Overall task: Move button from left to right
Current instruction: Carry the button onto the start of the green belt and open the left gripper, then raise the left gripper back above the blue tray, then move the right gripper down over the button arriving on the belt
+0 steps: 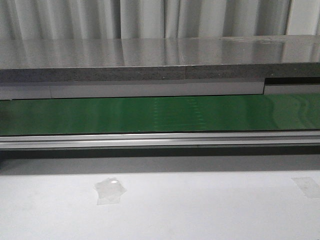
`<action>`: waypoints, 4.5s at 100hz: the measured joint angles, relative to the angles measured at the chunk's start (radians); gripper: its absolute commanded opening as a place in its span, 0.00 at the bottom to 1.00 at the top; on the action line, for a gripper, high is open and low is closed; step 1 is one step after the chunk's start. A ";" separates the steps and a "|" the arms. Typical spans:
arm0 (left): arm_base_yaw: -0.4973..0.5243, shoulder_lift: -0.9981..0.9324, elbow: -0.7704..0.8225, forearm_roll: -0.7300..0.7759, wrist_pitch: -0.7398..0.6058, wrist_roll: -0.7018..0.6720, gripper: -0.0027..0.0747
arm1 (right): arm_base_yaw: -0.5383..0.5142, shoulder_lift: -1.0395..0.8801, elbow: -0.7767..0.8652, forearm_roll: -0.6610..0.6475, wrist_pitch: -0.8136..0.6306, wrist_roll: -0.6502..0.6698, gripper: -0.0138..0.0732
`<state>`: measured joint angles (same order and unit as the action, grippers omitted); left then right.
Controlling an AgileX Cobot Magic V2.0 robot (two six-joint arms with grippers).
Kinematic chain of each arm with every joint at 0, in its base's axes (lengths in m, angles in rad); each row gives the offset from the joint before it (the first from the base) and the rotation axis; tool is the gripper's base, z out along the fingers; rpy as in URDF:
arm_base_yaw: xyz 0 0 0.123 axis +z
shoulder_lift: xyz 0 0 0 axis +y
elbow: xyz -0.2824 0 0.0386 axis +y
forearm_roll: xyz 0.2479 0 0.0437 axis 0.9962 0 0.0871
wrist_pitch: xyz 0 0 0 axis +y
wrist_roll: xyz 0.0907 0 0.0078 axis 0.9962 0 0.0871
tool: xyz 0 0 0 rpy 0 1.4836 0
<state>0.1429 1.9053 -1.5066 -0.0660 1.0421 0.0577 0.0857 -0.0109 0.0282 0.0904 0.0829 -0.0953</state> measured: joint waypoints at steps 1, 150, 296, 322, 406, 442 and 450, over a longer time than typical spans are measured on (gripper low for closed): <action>0.000 -0.004 0.000 0.000 0.000 0.000 0.80 | 0.000 0.000 0.000 0.000 0.000 0.000 0.08; 0.000 -1.293 0.978 -0.007 -0.796 0.026 0.79 | 0.000 0.000 0.000 0.000 0.000 0.000 0.08; 0.000 -1.514 1.117 -0.009 -0.865 0.026 0.01 | 0.000 0.000 0.000 0.000 0.000 0.000 0.08; 0.000 -1.514 1.117 -0.009 -0.865 0.026 0.01 | 0.000 0.000 0.000 0.000 -0.036 0.000 0.08; 0.000 -1.514 1.117 -0.009 -0.865 0.028 0.01 | 0.000 0.417 -0.510 0.030 0.539 0.000 0.08; 0.000 -1.514 1.117 -0.010 -0.867 0.028 0.01 | 0.000 0.779 -0.722 0.147 0.728 0.000 0.08; 0.000 -1.514 1.117 -0.010 -0.867 0.028 0.01 | 0.000 0.821 -0.722 0.181 0.719 0.000 0.08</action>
<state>0.1429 0.3916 -0.3896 -0.0764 0.1753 0.0852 0.0857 0.8104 -0.6943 0.2718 0.8017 -0.0953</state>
